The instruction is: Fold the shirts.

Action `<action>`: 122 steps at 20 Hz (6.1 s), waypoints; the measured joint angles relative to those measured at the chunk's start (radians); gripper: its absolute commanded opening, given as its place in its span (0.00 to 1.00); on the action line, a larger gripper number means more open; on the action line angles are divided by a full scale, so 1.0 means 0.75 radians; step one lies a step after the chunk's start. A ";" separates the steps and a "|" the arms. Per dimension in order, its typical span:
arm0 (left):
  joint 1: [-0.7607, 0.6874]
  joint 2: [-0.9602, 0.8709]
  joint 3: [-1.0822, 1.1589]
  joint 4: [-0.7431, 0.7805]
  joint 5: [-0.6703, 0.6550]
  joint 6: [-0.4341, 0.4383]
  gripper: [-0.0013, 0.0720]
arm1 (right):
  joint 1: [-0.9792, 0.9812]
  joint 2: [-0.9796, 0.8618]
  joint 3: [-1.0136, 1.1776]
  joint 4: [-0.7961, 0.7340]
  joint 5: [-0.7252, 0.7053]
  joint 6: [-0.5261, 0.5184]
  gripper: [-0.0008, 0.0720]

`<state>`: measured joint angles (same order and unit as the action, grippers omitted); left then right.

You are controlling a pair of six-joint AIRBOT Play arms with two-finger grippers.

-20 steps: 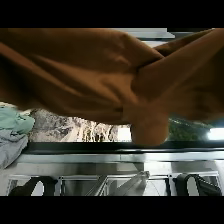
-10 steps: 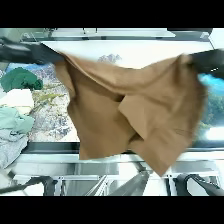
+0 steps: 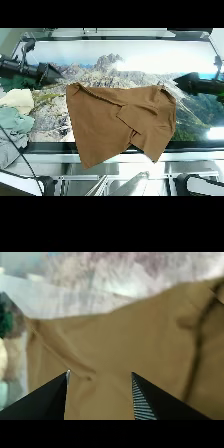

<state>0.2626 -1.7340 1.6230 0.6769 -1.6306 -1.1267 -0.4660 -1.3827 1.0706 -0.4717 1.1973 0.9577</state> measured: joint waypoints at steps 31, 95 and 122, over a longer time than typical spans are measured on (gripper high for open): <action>-0.544 0.512 -1.507 -0.043 0.787 -0.077 0.04 | -0.119 -0.134 -0.593 -0.258 -0.069 -0.003 0.05; 0.209 0.092 -0.988 0.512 0.179 0.043 0.04 | -0.217 0.814 -1.018 -0.614 -0.086 0.538 0.62; 0.418 0.830 -0.772 -0.686 -0.161 0.317 0.04 | -0.111 0.758 -0.271 0.288 0.298 -0.064 0.05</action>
<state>0.5758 -1.1114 1.0439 0.1623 -1.7512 -0.8890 -0.5491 -0.8139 0.8677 -0.2558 1.4208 0.9096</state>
